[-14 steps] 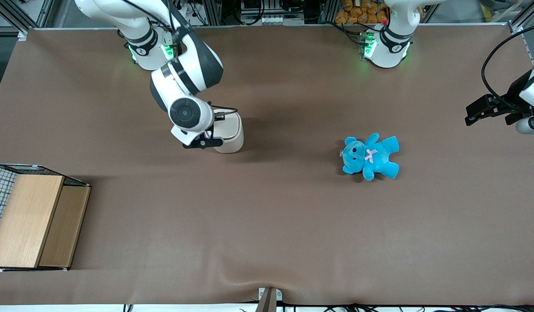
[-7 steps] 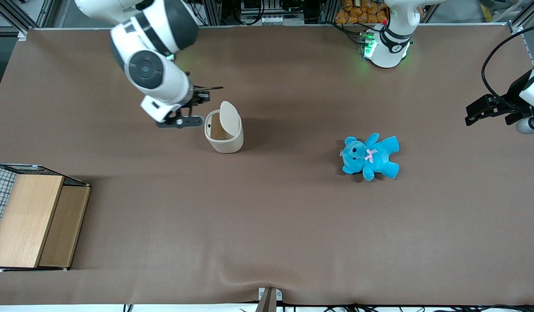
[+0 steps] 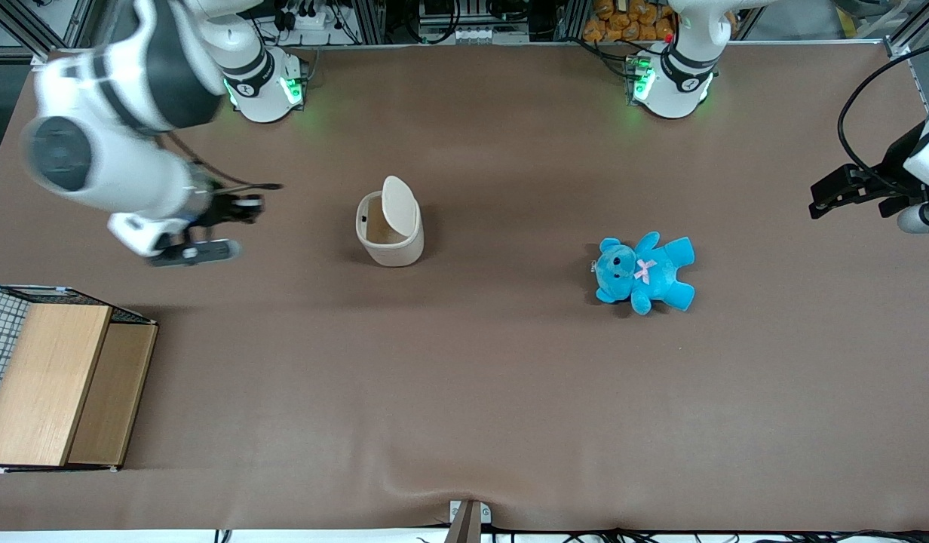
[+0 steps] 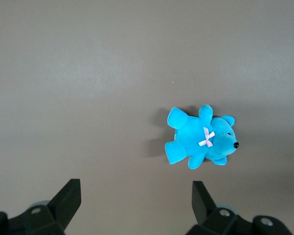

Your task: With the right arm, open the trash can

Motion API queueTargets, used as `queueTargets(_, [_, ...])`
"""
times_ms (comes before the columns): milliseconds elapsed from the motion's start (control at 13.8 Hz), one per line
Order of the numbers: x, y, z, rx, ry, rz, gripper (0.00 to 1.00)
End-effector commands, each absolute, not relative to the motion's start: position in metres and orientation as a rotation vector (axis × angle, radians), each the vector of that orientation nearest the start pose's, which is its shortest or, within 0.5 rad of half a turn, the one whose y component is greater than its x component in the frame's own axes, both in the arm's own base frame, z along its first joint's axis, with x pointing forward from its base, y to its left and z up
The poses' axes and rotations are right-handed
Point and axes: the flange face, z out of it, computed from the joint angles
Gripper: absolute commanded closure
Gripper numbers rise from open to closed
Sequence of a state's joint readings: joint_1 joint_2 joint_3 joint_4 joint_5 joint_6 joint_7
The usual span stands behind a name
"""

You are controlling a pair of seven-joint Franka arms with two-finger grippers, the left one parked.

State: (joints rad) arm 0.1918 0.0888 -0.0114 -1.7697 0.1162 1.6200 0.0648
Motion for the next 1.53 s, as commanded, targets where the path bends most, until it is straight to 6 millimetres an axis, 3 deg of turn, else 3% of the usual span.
queueTargets(0, [0.541, 0.070, 0.521, -3.024, -0.182, 0.303, 1.00])
queueTargets(364, [0.540, -0.023, 0.564, -3.028, -0.236, 0.242, 1.00])
queueTargets(509, [0.536, -0.033, 0.600, -3.043, -0.210, 0.223, 1.00])
queueTargets(582, [0.533, -0.036, 0.622, -3.060, -0.202, 0.199, 0.87])
queueTargets(727, [0.529, -0.044, 0.650, -3.094, -0.109, 0.155, 0.00])
queueTargets(1091, [0.503, -0.035, 0.706, -3.154, 0.164, 0.178, 0.00])
queueTargets(1455, [0.504, -0.040, 0.710, -3.119, 0.182, 0.144, 0.00])
